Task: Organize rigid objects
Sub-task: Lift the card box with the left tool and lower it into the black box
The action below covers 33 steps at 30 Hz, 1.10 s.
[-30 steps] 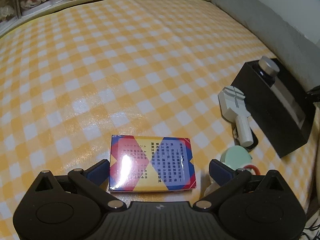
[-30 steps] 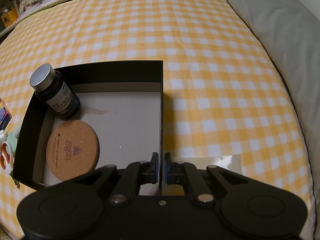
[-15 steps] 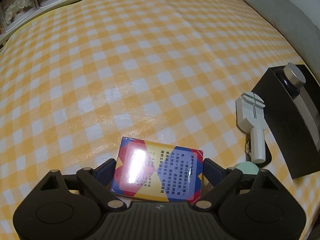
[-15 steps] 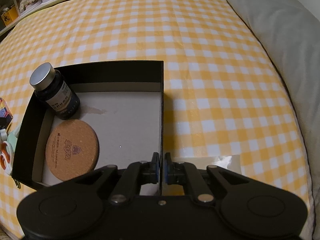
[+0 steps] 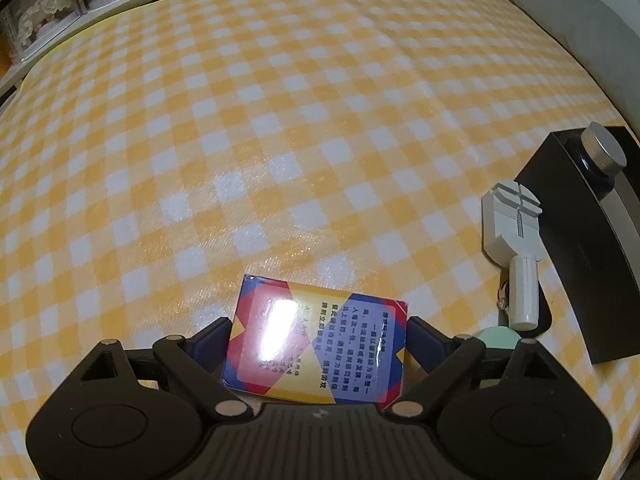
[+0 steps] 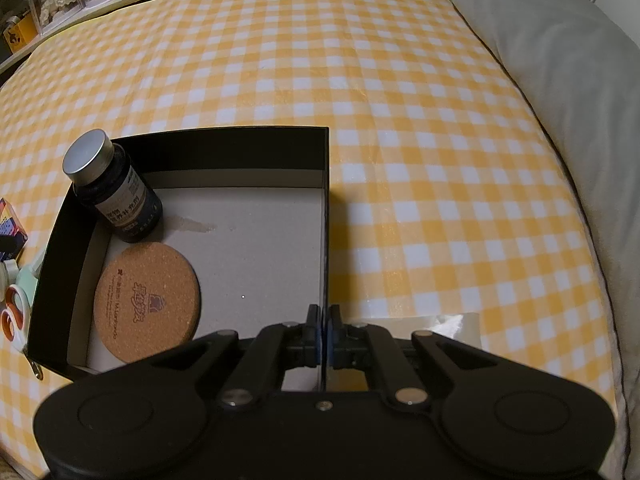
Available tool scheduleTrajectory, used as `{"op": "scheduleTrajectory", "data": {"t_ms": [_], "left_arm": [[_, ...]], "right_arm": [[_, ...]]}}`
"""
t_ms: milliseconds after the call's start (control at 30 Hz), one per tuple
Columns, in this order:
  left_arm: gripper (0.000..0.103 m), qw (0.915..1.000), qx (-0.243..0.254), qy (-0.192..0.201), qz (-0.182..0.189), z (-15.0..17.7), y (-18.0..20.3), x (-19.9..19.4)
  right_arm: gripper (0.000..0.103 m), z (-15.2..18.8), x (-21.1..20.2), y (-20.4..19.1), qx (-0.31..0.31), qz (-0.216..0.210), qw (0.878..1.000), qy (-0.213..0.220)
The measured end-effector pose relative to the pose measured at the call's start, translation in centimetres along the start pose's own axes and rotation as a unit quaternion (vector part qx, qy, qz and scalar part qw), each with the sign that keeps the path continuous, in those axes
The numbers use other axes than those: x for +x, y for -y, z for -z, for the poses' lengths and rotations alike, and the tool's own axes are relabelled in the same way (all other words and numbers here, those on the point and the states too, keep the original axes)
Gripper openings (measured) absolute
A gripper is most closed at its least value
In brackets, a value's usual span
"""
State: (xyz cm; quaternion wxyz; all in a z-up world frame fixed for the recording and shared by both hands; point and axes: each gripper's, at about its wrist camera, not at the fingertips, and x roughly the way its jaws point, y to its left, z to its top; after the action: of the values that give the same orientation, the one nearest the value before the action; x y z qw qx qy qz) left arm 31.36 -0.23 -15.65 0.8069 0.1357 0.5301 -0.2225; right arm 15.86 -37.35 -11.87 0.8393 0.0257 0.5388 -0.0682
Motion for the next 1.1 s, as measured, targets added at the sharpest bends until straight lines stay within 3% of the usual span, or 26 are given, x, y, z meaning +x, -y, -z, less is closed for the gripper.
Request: {"op": "scheduleTrajectory", "data": {"t_ms": [200, 400, 633, 867, 1100], "left_arm": [[0.091, 0.9996, -0.017, 0.008, -0.022, -0.8, -0.7, -0.5], [0.091, 0.9950, -0.082, 0.048, -0.031, -1.5, -2.8, -2.3], [0.091, 0.9867, -0.117, 0.098, 0.057, -2.6, 0.6, -6.0], [0.091, 0.9748, -0.133, 0.097, 0.151, -1.9, 8.3, -8.0], [0.091, 0.9608, -0.169, 0.083, 0.203, -1.2, 14.2, -8.4]], "right_arm": [[0.003, 0.0, 0.0, -0.1, 0.000, 0.000, 1.000, 0.000], [0.003, 0.0, 0.0, -0.1, 0.000, 0.001, 1.000, 0.000], [0.003, 0.0, 0.0, 0.0, -0.001, 0.001, 1.000, 0.000], [0.003, 0.0, 0.0, 0.0, -0.001, 0.002, 1.000, 0.000], [0.004, 0.0, 0.0, -0.1, -0.001, 0.002, 1.000, 0.000]]}}
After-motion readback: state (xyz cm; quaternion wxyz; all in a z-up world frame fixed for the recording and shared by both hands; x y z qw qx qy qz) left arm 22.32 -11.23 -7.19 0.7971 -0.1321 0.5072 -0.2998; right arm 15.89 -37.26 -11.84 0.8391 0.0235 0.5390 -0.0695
